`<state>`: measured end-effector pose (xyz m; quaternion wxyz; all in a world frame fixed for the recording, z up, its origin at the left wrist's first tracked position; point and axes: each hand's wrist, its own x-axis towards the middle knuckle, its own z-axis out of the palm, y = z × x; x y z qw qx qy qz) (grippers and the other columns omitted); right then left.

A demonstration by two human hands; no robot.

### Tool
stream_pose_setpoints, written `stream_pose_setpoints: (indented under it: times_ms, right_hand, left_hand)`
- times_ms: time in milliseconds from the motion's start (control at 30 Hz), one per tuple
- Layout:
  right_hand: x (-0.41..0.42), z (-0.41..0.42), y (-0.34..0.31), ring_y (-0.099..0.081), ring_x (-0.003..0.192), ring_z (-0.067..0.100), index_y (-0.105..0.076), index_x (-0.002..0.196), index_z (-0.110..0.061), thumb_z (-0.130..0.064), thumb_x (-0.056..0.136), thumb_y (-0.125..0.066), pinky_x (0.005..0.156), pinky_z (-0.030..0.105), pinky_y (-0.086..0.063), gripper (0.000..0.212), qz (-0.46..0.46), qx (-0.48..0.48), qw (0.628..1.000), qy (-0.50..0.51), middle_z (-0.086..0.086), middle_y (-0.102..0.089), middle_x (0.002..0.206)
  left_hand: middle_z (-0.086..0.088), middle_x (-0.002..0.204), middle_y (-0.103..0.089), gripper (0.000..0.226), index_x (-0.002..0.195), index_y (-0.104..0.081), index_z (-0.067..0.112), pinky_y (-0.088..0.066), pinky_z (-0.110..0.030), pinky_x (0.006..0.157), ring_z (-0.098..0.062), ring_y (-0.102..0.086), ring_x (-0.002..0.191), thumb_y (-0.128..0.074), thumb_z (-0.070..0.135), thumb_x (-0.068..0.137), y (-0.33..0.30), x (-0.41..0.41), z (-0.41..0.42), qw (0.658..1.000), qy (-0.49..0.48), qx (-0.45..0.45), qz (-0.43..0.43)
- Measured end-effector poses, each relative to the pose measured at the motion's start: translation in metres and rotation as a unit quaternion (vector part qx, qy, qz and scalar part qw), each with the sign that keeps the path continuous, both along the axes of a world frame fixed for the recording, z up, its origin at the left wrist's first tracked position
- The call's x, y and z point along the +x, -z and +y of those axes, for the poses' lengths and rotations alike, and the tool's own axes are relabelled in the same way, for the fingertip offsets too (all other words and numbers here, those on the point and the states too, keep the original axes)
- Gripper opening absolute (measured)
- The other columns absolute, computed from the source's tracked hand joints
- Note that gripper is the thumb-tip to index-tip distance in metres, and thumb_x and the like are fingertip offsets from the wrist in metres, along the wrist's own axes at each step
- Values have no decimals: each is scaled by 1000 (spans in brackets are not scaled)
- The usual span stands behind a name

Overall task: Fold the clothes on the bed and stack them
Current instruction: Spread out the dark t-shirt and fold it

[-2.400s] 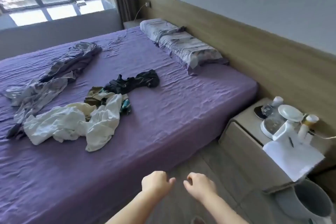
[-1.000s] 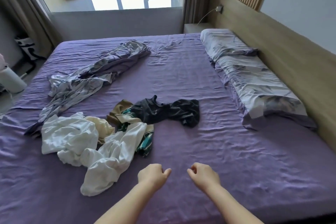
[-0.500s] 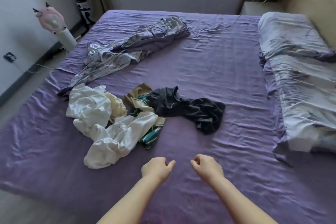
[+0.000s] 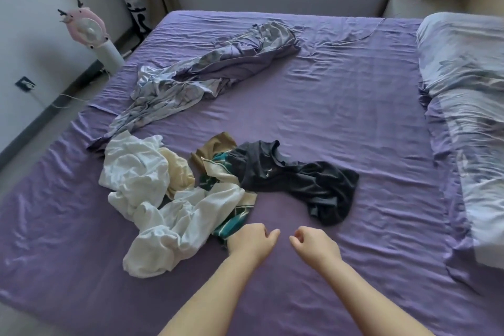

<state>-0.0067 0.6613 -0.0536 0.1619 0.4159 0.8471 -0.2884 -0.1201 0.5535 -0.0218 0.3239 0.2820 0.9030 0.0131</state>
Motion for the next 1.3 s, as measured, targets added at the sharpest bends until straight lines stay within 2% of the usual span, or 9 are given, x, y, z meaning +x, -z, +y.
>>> stream_pose_setpoints:
  times_ms: [200, 400, 633, 800, 900, 1000, 1100, 1233, 1300]
  right_hand:
    - [-58, 35, 2, -62, 92, 17, -61, 98, -24, -45, 88, -44, 70, 27, -44, 29, 2, 11, 1000, 4, -8, -66, 101]
    - [-145, 87, 23, -57, 107, 15, -56, 116, -26, -42, 89, -47, 80, 29, -46, 32, 24, 21, 999, -22, -7, -63, 114]
    - [-231, 131, 70, -46, 120, 20, -46, 131, -21, -38, 90, -51, 95, 38, -44, 45, 64, 18, 992, -110, 0, -53, 128]
    - [-266, 154, 100, -40, 128, 20, -41, 136, -19, -33, 91, -52, 100, 37, -40, 49, 66, 38, 986, -150, -2, -46, 139]
    - [-278, 163, 113, -35, 132, 19, -39, 138, -20, -29, 91, -52, 102, 36, -38, 49, 68, 41, 984, -159, -4, -43, 142]
    - [-284, 169, 119, -33, 133, 19, -37, 139, -20, -25, 91, -51, 103, 36, -36, 50, 77, 44, 982, -165, -5, -40, 144]
    - [-285, 176, 118, -26, 138, 16, -30, 143, -23, -22, 91, -51, 108, 32, -30, 56, 86, 47, 980, -173, -7, -32, 150]
    - [-279, 184, 104, -10, 144, 14, -27, 145, -28, -18, 92, -51, 111, 35, -26, 59, 79, 58, 968, -230, -12, -21, 154]
    - [-273, 186, 92, -11, 144, 14, -40, 138, -26, -16, 91, -50, 111, 35, -26, 49, 89, 60, 965, -238, -13, -32, 150]
  left_hand:
    - [0, 110, -66, 51, 107, -63, 21, -47, -33, 86, -22, -60, 105, -36, 60, 90, 12, -54, 40, 1000, 16, 11, -5]
    - [-1, 123, -59, 49, 121, -55, 22, -44, -34, 88, -23, -55, 114, -39, 56, 90, 55, -135, 87, 999, 6, 37, -13]
    - [-3, 141, -44, 55, 140, -38, 19, -36, -36, 105, -23, -38, 130, -46, 46, 93, 111, -216, 126, 996, -4, 85, -2]
    - [-3, 147, -37, 57, 146, -28, 17, -31, -34, 109, -22, -32, 135, -50, 29, 95, 144, -246, 158, 992, -6, 129, -7]
    - [-4, 145, -39, 62, 148, -21, 18, -31, -36, 107, -25, -30, 135, -52, 26, 94, 157, -254, 177, 994, -31, 101, 4]
    - [-4, 133, -52, 53, 138, -36, 18, -36, -39, 101, -27, -35, 128, -56, 31, 91, 163, -260, 187, 997, -59, 53, 10]
    - [-4, 124, -57, 37, 122, -56, 22, -38, -36, 99, -28, -41, 121, -58, 33, 87, 163, -263, 187, 996, -52, 68, 2]
    - [-7, 115, -55, 28, 109, -58, 16, -39, -34, 91, -28, -45, 114, -60, 27, 83, 148, -256, 184, 990, 2, 138, -8]
    - [-8, 111, -61, 25, 106, -56, 15, -41, -33, 83, -27, -53, 108, -60, 22, 82, 135, -249, 183, 982, -8, 175, -63]
